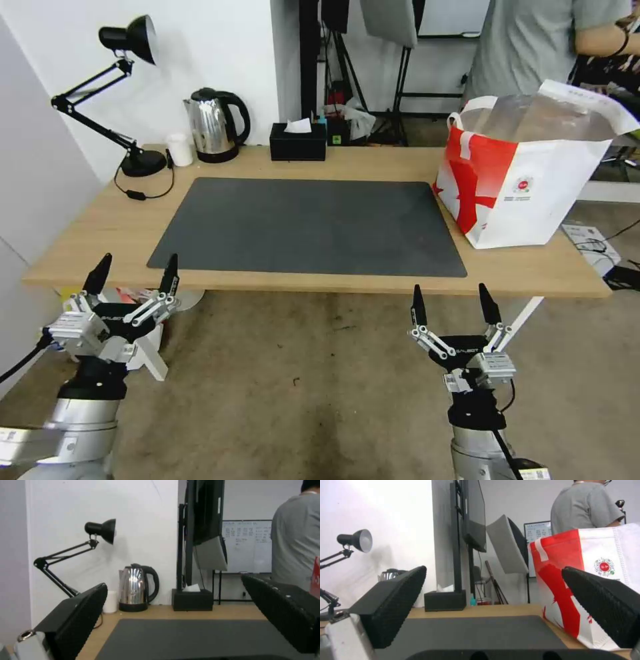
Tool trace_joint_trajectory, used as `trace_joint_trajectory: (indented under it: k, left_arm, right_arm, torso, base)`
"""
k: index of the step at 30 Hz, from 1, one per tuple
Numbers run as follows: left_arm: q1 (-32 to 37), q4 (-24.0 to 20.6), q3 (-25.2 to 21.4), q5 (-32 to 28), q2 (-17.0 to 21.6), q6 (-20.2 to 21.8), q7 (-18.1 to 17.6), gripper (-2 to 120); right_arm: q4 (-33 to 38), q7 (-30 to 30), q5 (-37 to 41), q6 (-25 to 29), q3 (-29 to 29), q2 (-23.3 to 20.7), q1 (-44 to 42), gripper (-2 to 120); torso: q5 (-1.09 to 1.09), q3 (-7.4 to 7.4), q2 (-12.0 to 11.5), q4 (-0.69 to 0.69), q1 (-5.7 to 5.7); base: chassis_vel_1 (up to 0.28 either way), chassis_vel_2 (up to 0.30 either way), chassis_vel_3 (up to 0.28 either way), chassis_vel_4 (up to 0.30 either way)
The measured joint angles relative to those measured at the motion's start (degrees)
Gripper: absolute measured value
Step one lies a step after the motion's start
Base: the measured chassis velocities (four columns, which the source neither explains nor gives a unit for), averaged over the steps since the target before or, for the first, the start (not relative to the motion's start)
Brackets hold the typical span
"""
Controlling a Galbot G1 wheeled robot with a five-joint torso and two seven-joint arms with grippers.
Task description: Pick up the trash from the table and place it into the takeout bag.
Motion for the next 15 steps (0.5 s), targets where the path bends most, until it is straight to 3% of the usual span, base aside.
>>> trace_joint_trajectory:
  k: [15]
  left_arm:
    - [2.0, 1.1, 1.08, 1.82, -0.13, -2.58, 1.04, 100]
  right_arm:
    - [0.0, 0.0, 0.0, 0.0, 0.0, 0.0, 0.0, 100]
  torso:
    - [0.0, 0.0, 0.0, 0.0, 0.0]
  base:
    - [0.0, 0.0, 0.0, 0.0]
